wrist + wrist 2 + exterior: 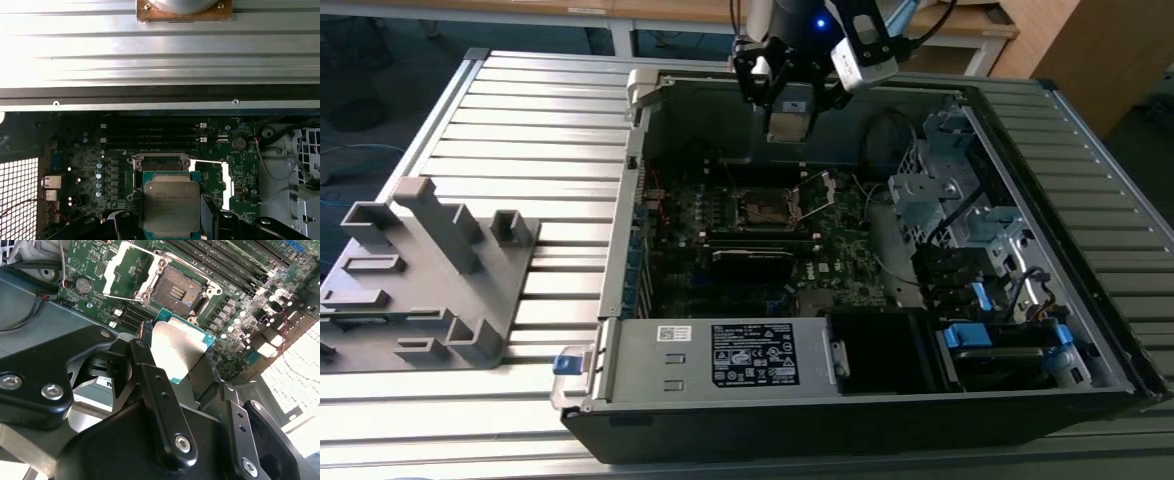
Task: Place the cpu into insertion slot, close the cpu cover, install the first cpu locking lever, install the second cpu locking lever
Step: 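Place the cpu into insertion slot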
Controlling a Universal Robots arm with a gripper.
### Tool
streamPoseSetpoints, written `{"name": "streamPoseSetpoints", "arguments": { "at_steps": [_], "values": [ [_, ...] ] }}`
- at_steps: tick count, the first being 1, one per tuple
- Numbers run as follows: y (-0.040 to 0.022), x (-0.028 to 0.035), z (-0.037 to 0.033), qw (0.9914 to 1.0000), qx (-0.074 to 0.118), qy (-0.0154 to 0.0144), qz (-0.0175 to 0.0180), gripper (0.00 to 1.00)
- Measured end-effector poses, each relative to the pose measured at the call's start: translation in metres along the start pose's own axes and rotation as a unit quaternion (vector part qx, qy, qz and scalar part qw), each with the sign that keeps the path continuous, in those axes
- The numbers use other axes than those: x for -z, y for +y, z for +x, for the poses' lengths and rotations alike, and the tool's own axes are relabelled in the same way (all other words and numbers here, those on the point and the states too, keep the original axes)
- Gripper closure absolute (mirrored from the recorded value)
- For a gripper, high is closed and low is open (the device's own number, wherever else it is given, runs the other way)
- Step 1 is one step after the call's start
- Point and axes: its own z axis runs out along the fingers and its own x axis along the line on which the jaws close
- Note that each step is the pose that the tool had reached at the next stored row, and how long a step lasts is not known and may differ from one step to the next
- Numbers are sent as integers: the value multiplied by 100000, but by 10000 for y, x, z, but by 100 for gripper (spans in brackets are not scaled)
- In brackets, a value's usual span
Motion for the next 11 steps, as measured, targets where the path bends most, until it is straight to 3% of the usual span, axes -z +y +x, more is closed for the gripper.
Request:
{"name": "streamPoseSetpoints", "arguments": {
  "at_steps": [4, 11],
  "values": [
    [-2, -21, 1, 100000, 0, -4, -10, 46],
    [-14, -134, 17, 100000, 302, 2, -1, 46]
  ]
}}
